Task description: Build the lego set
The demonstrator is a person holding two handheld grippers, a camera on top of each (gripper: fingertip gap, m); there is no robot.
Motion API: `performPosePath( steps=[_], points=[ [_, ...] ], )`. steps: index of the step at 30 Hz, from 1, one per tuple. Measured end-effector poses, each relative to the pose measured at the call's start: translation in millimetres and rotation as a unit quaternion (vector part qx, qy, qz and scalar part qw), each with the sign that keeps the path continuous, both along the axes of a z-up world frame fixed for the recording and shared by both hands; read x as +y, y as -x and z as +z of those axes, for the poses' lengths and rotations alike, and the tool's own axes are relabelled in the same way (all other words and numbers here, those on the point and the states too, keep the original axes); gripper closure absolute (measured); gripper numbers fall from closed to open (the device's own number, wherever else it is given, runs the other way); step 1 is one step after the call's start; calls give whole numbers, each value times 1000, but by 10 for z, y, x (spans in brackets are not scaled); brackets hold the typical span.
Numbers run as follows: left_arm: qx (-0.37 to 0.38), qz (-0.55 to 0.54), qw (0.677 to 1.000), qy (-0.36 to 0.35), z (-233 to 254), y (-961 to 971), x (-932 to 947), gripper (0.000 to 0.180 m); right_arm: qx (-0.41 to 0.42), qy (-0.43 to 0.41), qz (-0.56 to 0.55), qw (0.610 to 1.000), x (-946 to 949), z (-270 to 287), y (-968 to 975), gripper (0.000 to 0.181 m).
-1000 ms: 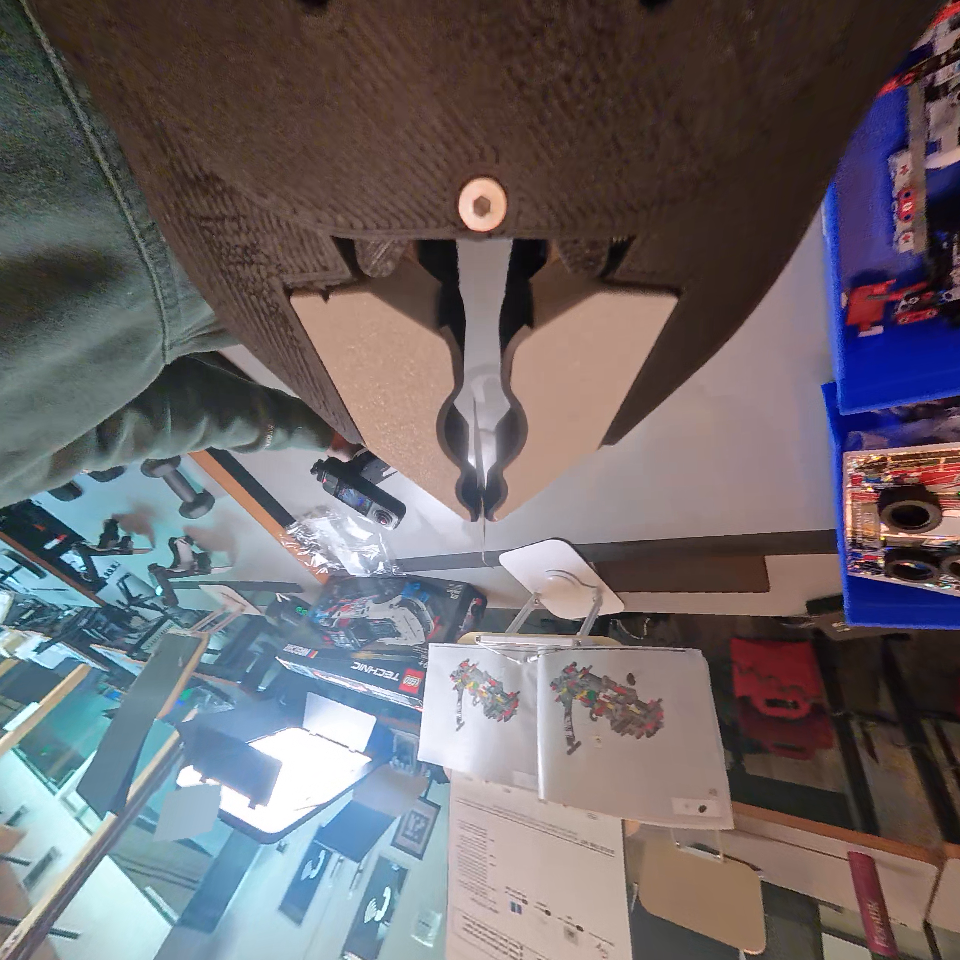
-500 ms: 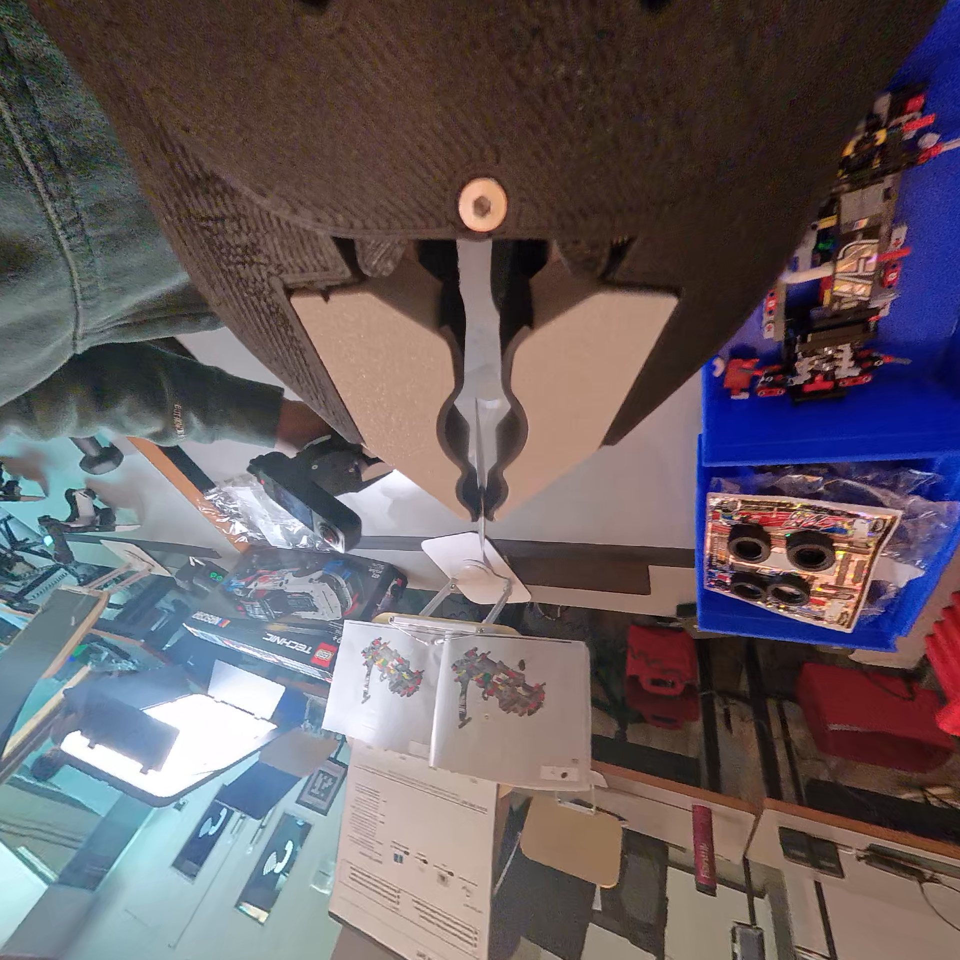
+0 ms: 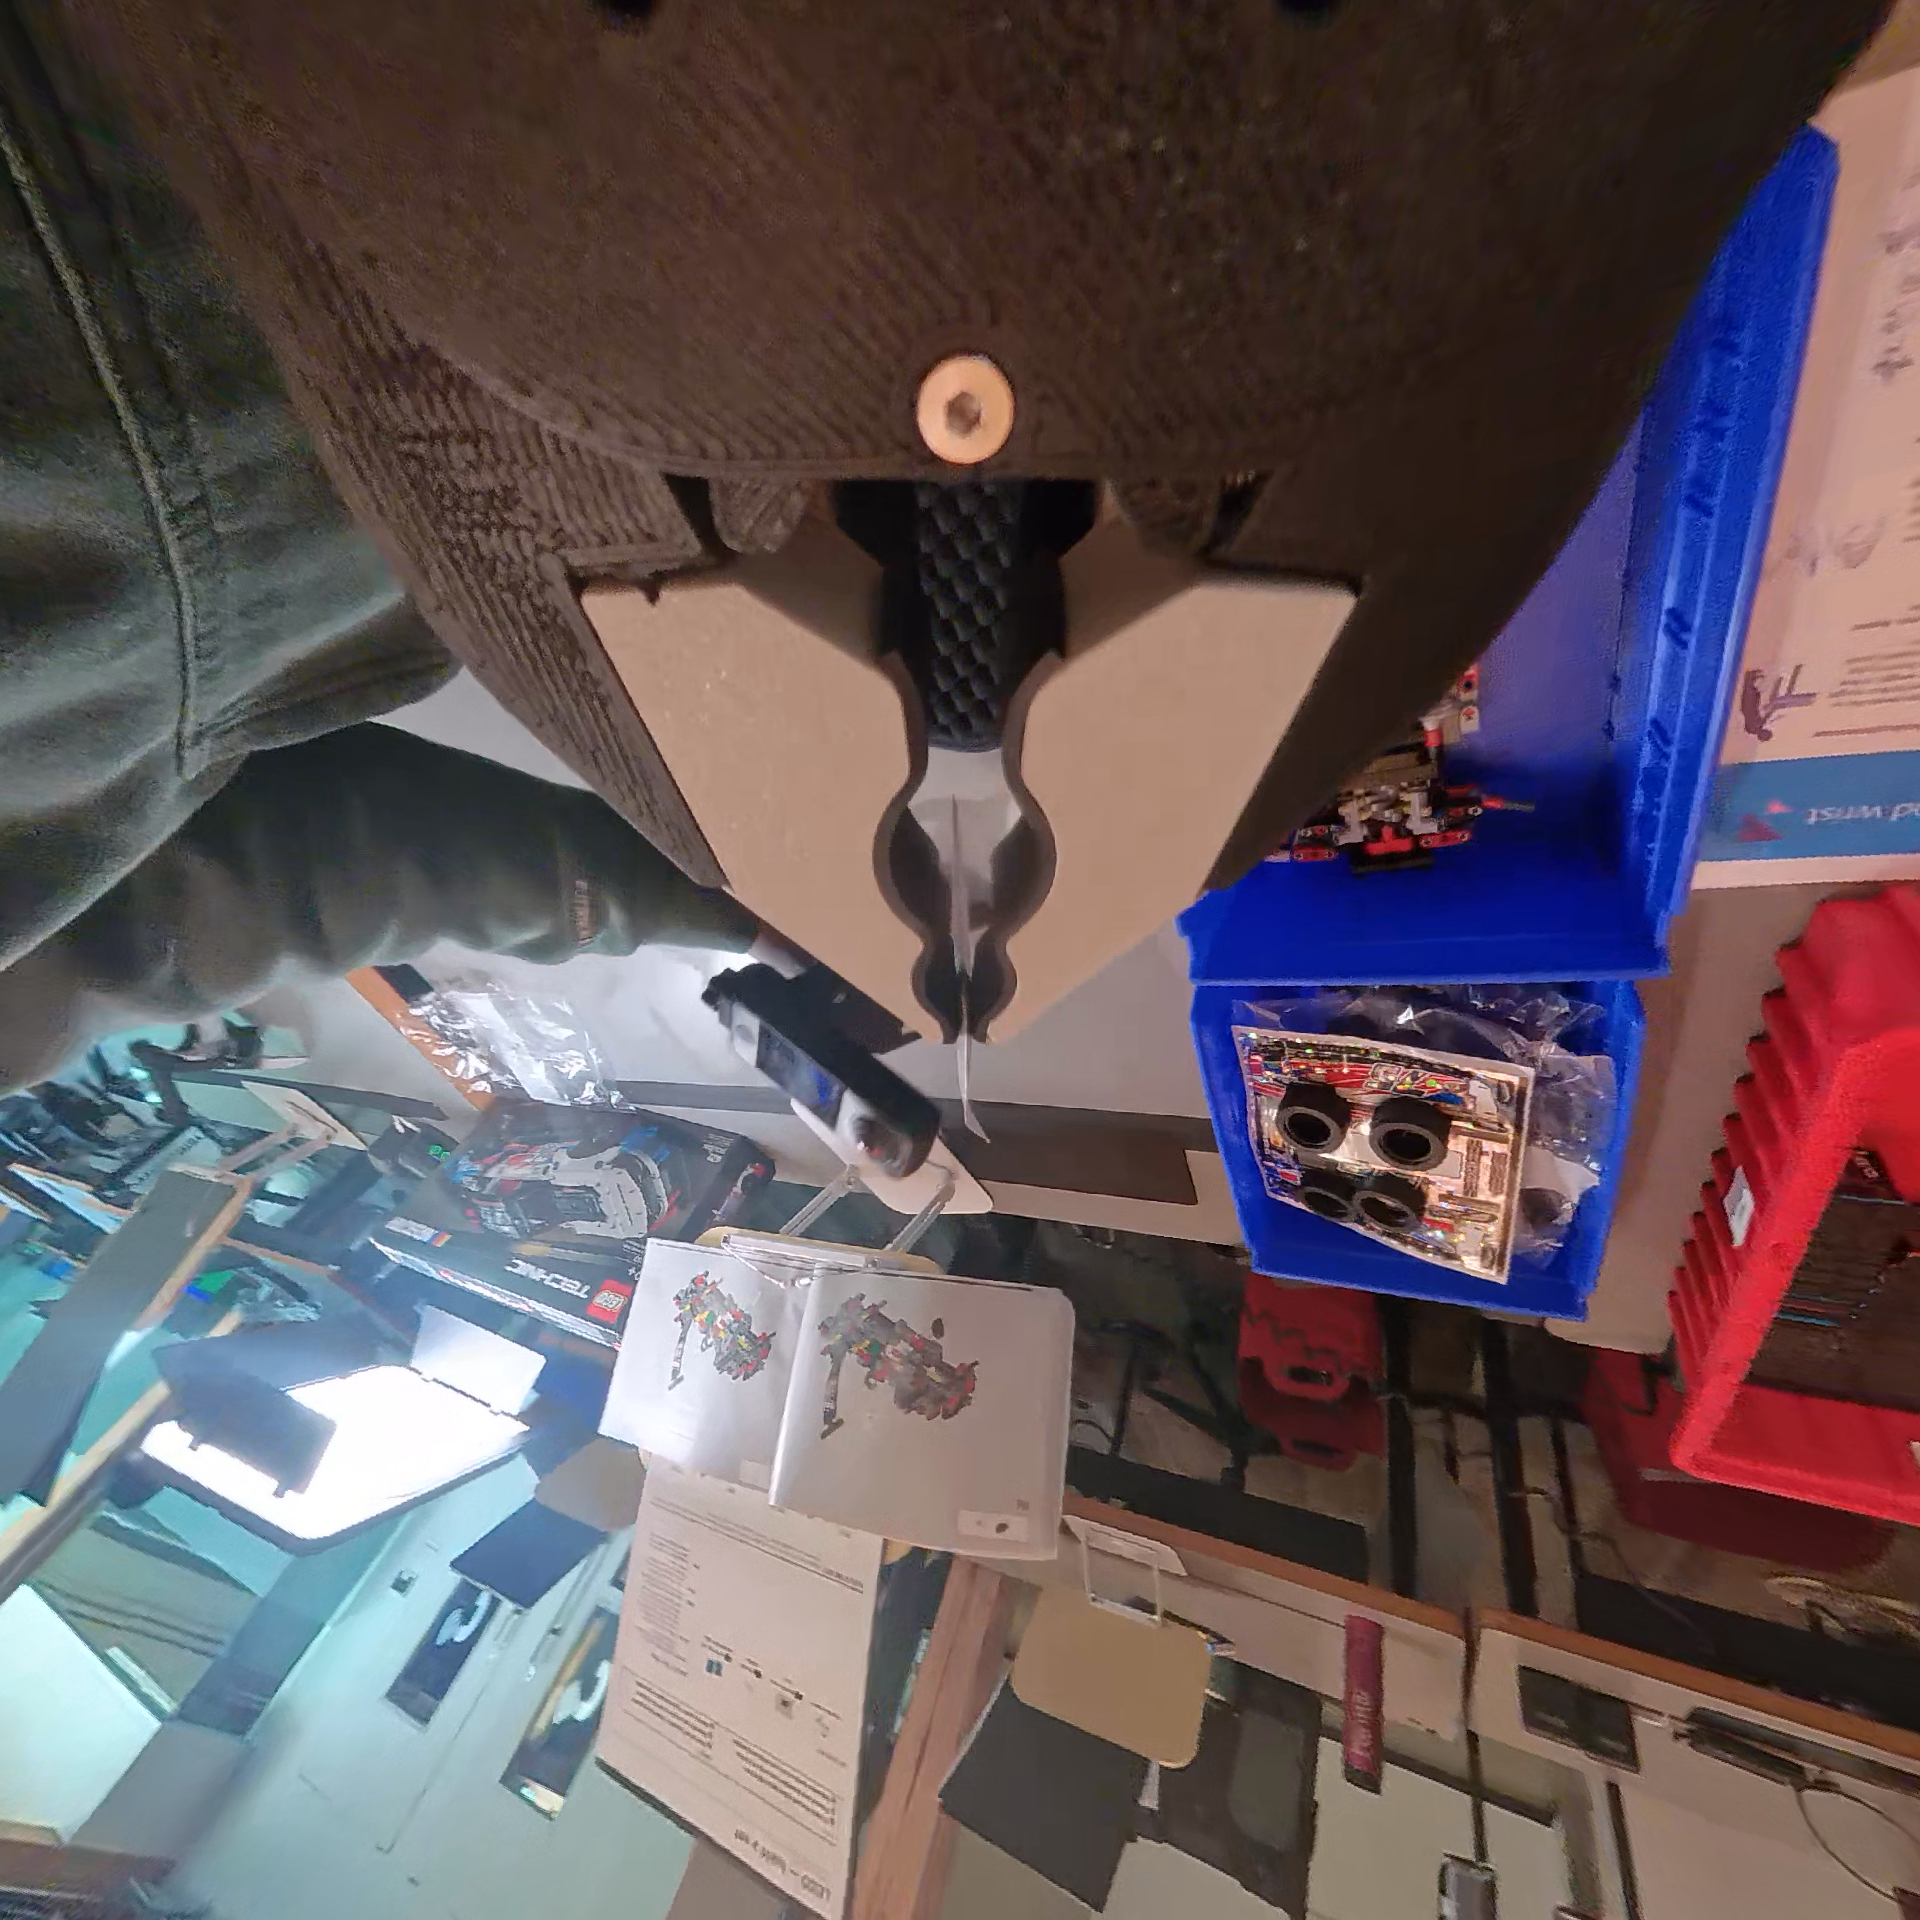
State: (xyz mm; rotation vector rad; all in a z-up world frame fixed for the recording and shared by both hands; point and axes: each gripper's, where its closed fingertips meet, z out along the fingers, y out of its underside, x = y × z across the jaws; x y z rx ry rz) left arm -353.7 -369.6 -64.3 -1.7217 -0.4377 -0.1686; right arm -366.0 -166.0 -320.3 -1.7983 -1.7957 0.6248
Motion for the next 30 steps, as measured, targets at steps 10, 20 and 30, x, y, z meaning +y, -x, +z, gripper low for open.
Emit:
performPosePath(
  steps=[10, 20, 30],
  points=[
    [-61, -249, 961, -104, 266, -185, 366, 180, 219, 257, 207, 918, -1177, 2450, -421, 144],
    [-48, -401, 903, -148, 777, -1029, 740, 180, 275, 266, 269, 884, -1333, 3221, -1176, 180],
    [-107, -317, 912, -238, 1274, -1852, 1351, 163, 455, 354, 222, 787, -508, 4005, -2083, 181]
  ],
)
